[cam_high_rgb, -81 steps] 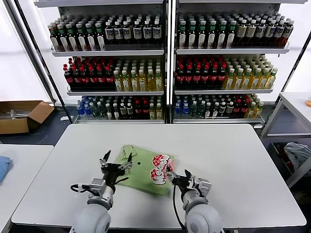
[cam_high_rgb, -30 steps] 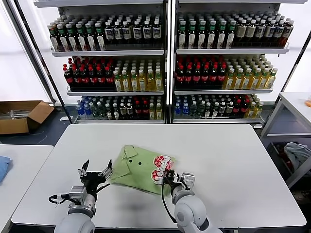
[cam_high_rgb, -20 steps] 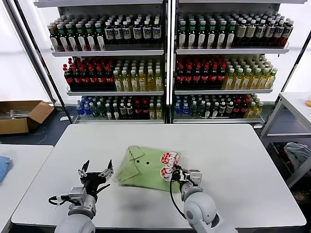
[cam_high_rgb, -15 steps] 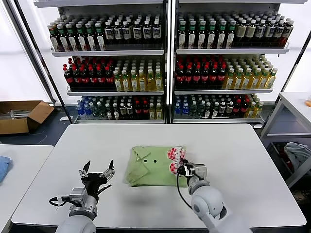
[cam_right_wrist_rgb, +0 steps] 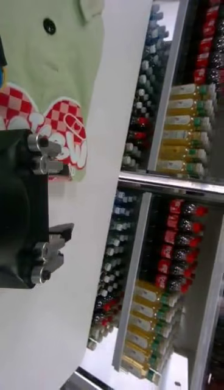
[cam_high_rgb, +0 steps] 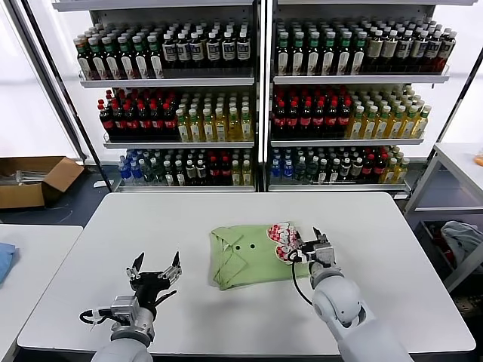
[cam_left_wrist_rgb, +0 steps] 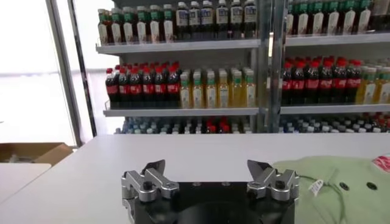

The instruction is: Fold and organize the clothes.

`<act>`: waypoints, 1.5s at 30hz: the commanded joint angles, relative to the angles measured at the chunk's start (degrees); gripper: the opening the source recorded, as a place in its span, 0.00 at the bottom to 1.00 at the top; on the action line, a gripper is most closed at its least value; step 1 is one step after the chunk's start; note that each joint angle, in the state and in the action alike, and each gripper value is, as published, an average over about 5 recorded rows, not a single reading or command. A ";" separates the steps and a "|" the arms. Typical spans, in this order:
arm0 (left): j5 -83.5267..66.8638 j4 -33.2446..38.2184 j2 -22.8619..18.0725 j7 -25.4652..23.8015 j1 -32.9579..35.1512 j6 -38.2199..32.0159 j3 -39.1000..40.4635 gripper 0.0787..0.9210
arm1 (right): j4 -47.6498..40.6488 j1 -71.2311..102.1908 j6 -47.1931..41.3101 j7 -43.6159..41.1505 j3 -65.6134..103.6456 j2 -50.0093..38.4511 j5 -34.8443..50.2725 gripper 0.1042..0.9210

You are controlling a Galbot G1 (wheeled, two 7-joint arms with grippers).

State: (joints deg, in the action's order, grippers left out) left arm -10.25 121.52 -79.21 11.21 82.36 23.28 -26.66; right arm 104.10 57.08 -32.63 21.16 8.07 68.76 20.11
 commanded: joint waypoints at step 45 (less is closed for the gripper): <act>0.81 2.69 -1.01 -0.47 3.85 -0.49 -0.15 0.88 | 9.74 5.96 7.14 2.36 5.98 13.10 -0.50 0.88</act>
State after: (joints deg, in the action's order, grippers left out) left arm -9.76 122.92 -80.11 10.76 84.77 22.84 -26.83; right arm 114.72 73.57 -30.79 24.30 13.76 80.51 22.38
